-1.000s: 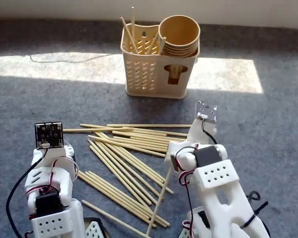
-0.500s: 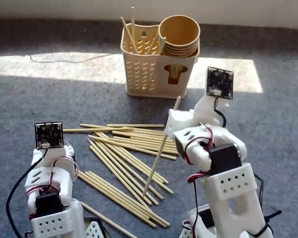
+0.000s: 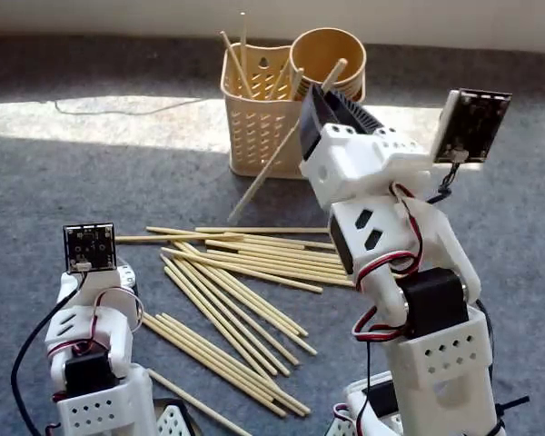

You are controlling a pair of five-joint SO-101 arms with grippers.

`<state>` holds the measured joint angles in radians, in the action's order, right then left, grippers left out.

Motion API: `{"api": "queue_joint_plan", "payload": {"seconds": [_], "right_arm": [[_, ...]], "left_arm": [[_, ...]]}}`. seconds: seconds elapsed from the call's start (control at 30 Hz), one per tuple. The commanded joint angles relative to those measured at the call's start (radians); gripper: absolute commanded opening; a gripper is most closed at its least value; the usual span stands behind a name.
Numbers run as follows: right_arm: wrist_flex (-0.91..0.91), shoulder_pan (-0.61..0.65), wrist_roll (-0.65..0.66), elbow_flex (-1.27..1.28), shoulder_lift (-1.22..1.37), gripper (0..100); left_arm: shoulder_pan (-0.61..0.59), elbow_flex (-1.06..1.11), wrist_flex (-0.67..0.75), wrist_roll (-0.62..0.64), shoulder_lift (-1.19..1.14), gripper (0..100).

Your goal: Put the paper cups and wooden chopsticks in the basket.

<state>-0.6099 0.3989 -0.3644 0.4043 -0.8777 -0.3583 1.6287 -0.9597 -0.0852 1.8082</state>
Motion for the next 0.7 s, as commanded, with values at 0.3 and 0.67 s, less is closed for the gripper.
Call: {"api": "queue_joint_plan", "payload": {"seconds": [0.3, 0.67], "right_arm": [[0.545, 0.002, 0.207, -0.041, 0.148, 0.4], [0.931, 0.002, 0.427, -0.041, 0.433, 0.4]], "left_arm": [[-0.012, -0.007, -0.002, -0.008, 0.01, 4], [-0.012, -0.007, -0.002, -0.008, 0.01, 4]]}}
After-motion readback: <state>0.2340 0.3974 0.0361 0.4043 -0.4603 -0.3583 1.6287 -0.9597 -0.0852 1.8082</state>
